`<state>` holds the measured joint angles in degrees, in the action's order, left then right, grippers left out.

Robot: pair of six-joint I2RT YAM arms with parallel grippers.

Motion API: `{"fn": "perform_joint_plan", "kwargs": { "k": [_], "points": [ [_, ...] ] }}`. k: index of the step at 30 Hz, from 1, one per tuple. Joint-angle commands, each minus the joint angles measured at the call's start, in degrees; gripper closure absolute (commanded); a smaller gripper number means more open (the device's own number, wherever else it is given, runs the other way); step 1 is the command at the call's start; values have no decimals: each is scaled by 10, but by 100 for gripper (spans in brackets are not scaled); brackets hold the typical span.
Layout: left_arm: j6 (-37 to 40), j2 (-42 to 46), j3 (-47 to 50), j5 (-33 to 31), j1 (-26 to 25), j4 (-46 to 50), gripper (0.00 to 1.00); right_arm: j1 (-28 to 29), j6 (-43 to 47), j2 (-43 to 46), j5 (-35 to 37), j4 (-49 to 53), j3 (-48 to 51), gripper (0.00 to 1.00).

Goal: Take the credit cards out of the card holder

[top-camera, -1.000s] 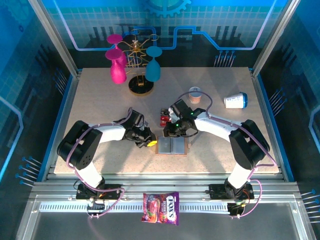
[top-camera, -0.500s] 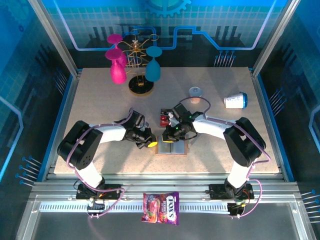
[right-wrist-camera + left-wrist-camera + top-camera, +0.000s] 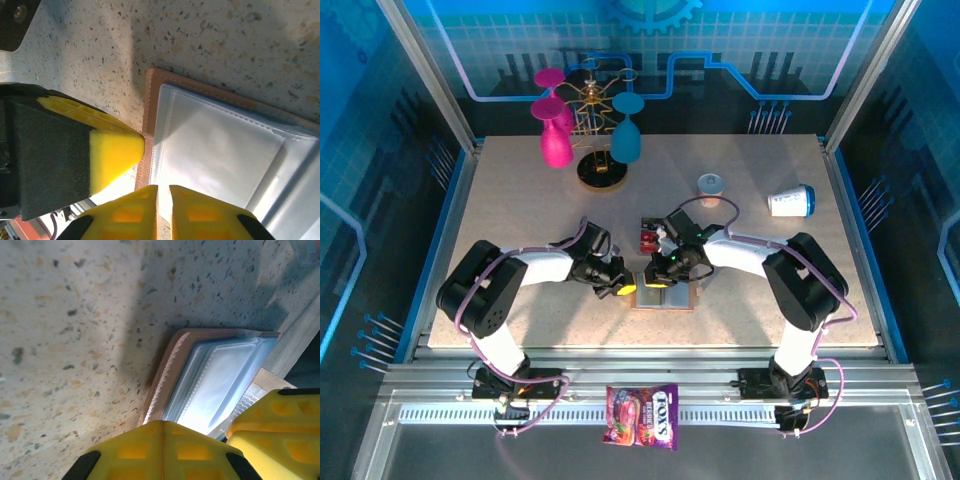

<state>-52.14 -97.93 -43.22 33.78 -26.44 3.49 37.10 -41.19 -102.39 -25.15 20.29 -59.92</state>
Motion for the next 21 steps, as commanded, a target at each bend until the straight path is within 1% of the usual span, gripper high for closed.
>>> {"fn": "perform_joint_plan", "kwargs": {
  "k": [1,6,13,21],
  "points": [
    [9,-17,-3,20,-5,-6,93,6,-7,-16,-14,2,3,84],
    [11,-27,-2,16,-5,-3,93,7,-4,-26,-13,15,-6,82],
    [11,-31,0,14,-5,0,92,9,-1,-27,-6,34,-8,74],
    [13,-36,1,14,-4,3,92,8,6,-18,16,62,-12,71]
  ]
}}
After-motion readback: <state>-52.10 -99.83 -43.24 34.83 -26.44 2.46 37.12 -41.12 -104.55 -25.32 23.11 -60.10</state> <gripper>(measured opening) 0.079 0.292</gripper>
